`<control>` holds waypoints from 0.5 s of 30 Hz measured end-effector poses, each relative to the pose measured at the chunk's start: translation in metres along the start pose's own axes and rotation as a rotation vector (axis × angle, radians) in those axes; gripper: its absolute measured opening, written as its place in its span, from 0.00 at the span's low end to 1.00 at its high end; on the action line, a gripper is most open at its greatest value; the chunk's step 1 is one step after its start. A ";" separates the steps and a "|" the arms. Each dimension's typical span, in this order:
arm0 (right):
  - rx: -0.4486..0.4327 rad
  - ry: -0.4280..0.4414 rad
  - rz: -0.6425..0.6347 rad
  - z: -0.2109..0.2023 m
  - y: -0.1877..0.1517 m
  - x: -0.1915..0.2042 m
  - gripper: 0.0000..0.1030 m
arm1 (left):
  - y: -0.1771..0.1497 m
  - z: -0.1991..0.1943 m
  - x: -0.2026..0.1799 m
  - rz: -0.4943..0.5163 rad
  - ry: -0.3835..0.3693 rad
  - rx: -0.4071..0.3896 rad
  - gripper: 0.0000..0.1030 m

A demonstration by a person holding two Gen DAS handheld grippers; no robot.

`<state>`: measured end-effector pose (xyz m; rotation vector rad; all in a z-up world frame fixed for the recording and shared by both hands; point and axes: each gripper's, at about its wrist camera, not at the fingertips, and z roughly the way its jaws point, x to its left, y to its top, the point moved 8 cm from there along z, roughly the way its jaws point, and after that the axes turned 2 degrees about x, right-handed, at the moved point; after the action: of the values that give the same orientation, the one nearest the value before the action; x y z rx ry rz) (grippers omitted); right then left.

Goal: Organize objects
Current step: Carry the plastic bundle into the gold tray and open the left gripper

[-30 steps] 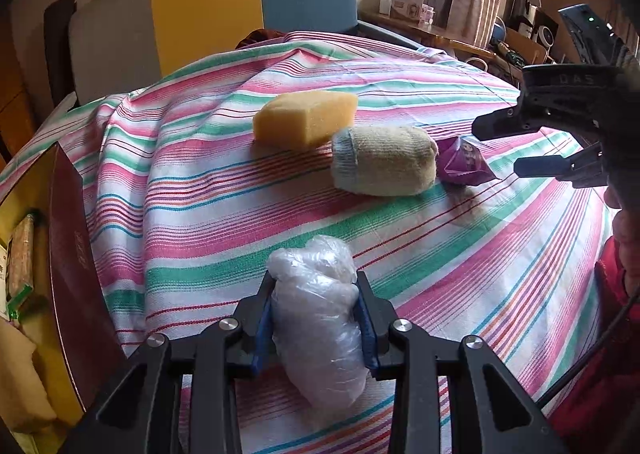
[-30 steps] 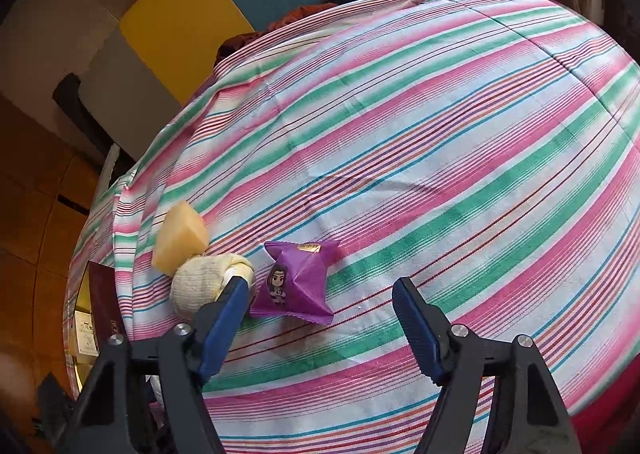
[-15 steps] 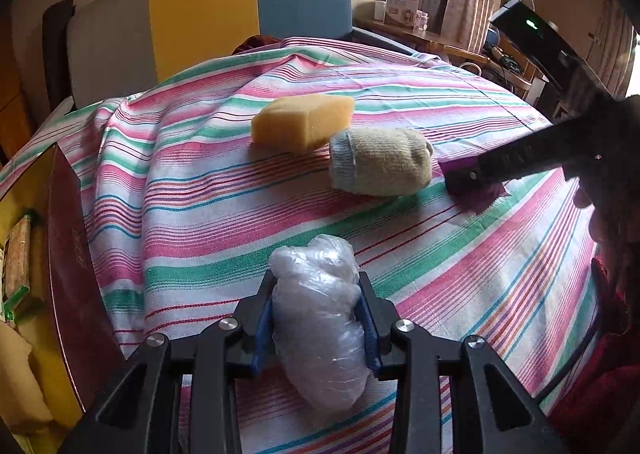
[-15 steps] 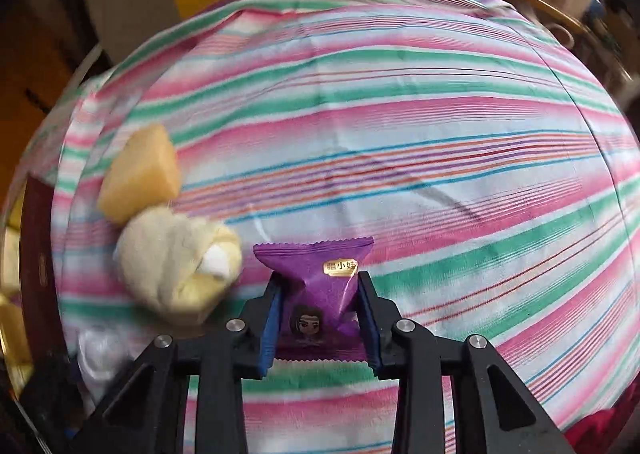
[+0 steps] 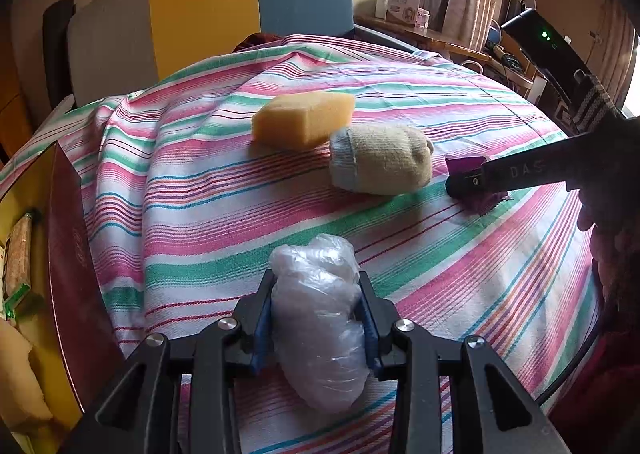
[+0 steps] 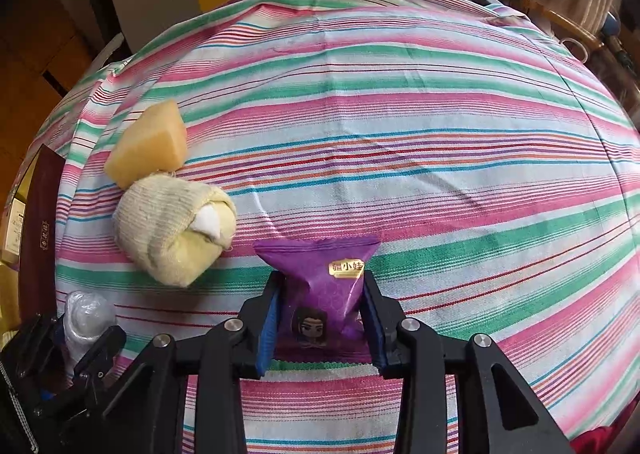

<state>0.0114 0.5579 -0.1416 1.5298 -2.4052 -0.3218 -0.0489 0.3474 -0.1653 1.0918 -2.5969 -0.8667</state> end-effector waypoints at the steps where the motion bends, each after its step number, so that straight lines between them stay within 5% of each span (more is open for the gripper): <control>1: 0.000 -0.004 -0.002 0.000 0.000 0.000 0.38 | 0.000 0.000 0.000 0.000 0.000 -0.001 0.36; 15: -0.011 -0.043 -0.062 -0.001 -0.001 0.010 0.38 | 0.000 0.000 -0.001 0.008 0.017 -0.004 0.36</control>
<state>0.0088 0.5480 -0.1402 1.6112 -2.3873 -0.3846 -0.0480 0.3475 -0.1651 1.0828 -2.5825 -0.8567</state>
